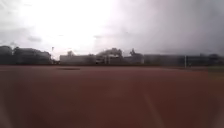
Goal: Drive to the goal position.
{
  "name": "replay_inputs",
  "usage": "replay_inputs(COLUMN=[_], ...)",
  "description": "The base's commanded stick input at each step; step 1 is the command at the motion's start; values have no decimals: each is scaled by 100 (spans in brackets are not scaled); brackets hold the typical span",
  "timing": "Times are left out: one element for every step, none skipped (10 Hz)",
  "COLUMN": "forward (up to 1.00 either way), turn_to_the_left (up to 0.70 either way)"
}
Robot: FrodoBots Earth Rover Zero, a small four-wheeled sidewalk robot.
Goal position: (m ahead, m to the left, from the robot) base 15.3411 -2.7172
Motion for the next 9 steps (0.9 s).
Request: replay_inputs(forward=[50, 50, 50, 50, 50, 50, 50, 50, 50], turn_to_the_left=[0, 0, 0, 0, 0, 0, 0, 0, 0])
